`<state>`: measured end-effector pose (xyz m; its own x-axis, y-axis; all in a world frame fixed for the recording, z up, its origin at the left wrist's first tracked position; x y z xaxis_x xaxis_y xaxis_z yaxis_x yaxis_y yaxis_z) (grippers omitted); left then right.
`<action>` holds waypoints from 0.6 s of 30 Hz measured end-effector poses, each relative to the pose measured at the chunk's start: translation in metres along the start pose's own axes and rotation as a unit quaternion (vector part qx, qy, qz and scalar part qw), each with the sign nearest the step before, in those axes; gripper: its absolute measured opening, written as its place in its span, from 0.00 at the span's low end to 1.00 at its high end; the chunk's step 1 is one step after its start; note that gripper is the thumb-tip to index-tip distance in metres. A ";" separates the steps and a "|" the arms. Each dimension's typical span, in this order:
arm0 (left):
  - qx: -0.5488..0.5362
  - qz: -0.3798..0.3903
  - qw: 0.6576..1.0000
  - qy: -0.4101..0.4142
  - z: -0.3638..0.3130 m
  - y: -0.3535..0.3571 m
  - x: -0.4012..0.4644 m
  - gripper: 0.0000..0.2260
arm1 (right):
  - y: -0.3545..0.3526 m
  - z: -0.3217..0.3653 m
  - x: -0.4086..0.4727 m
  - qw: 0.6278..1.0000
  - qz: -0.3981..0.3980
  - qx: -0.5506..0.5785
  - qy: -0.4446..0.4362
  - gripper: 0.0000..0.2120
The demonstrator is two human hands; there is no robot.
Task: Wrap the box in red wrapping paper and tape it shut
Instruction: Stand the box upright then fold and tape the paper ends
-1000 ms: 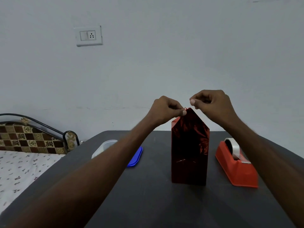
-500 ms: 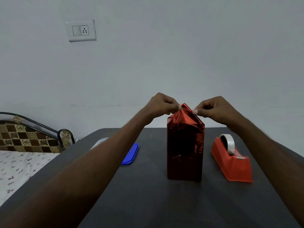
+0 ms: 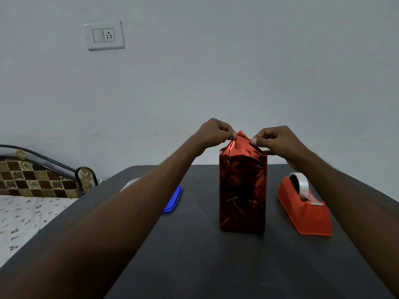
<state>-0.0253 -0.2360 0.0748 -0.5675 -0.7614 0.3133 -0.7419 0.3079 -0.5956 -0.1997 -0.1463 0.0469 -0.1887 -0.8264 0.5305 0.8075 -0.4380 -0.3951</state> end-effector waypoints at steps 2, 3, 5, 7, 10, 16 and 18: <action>0.012 0.010 1.000 -0.009 -0.001 0.003 0.000 0.08 | 0.001 -0.002 0.000 1.000 0.004 0.007 0.004 0.05; 0.017 0.014 1.000 -0.013 -0.001 0.004 0.000 0.08 | 0.002 -0.003 0.000 1.000 0.005 0.005 0.006 0.05; 0.021 0.017 0.999 -0.020 0.001 0.006 0.000 0.07 | 0.002 -0.006 0.001 1.000 0.009 0.002 0.004 0.06; 0.018 0.017 1.000 -0.020 0.004 0.008 0.000 0.06 | 0.003 -0.009 0.002 1.000 0.008 -0.008 -0.004 0.05; 0.028 0.001 1.000 -0.008 0.009 0.009 0.001 0.05 | 0.006 -0.014 0.000 0.999 0.009 -0.027 -0.015 0.05; 0.075 -0.056 0.995 0.022 0.017 0.014 -0.004 0.03 | 0.011 -0.013 -0.005 0.998 -0.007 -0.049 -0.039 0.04; 0.069 -0.064 0.995 0.028 0.021 0.015 -0.005 0.03 | 0.012 -0.011 -0.007 0.997 -0.011 -0.057 -0.045 0.04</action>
<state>-0.0260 -0.2391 0.0484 -0.4926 -0.7554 0.4321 -0.7562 0.1259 -0.6421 -0.1948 -0.1497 0.0300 -0.1503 -0.7837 0.6027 0.7346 -0.4965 -0.4625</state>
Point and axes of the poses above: each hand's wrist, its own x-axis towards the middle knuckle, its own y-axis out of the palm, z = x × y, the point moved 6 cm from there along x, towards the middle knuckle, and after that the axes turned 5 degrees about -y, right-handed, at the moved point
